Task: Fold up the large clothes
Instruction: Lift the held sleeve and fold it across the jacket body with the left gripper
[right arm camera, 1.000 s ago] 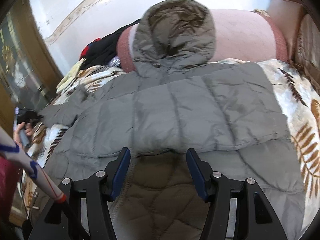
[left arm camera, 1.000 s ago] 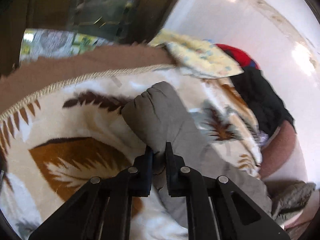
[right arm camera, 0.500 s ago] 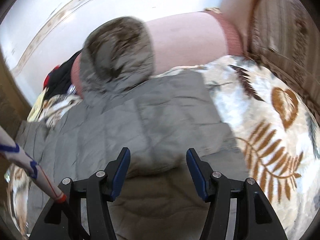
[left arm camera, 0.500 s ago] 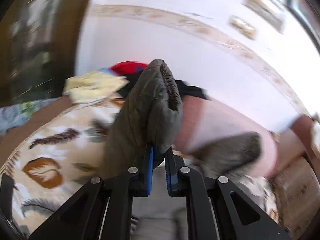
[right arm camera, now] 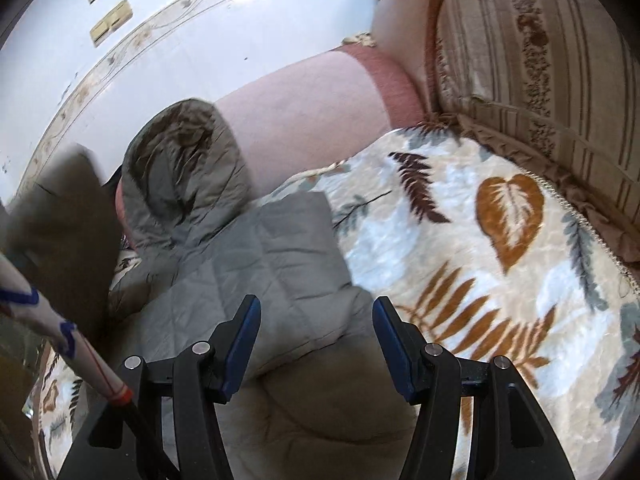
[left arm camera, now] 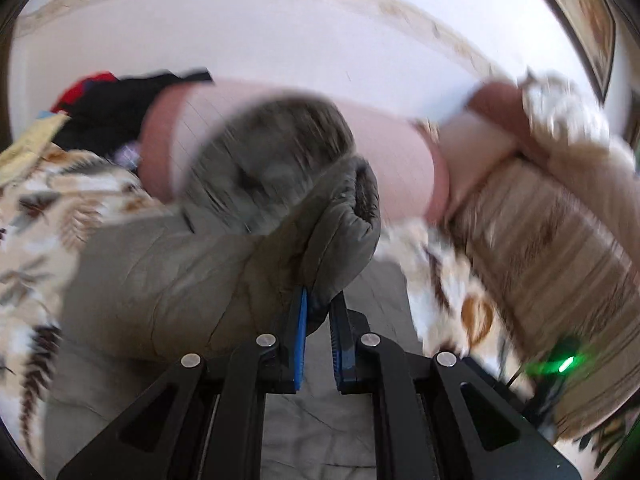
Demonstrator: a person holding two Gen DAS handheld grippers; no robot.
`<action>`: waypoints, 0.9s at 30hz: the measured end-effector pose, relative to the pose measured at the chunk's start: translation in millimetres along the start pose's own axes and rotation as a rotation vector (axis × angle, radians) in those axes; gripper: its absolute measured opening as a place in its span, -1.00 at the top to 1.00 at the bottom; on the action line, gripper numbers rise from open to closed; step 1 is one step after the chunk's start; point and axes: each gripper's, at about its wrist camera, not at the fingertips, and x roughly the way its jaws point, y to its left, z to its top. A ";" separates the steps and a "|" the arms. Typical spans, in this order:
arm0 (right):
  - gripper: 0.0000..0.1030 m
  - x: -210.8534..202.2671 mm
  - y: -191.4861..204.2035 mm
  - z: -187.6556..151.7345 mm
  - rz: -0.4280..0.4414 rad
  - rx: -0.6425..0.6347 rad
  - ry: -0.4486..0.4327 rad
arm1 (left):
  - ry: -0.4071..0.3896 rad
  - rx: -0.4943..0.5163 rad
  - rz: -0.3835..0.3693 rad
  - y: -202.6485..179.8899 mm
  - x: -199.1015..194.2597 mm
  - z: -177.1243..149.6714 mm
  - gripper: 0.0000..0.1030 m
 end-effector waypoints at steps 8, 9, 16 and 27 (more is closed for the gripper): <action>-0.22 -0.9 -9.9 2.5 0.010 0.026 0.003 | 0.204 0.085 0.096 -17.2 85.3 -83.0 0.72; -0.22 -2.0 -9.8 2.8 0.006 0.021 -0.002 | 0.217 0.096 0.096 -15.6 86.5 -89.2 0.66; -0.22 -11.5 -5.8 4.5 0.004 0.019 -0.051 | 0.099 0.184 0.065 -14.0 27.1 -96.9 0.08; -0.18 -8.0 63.5 -15.3 0.195 -0.215 -0.045 | 0.028 0.015 0.416 137.1 1.2 -49.2 0.06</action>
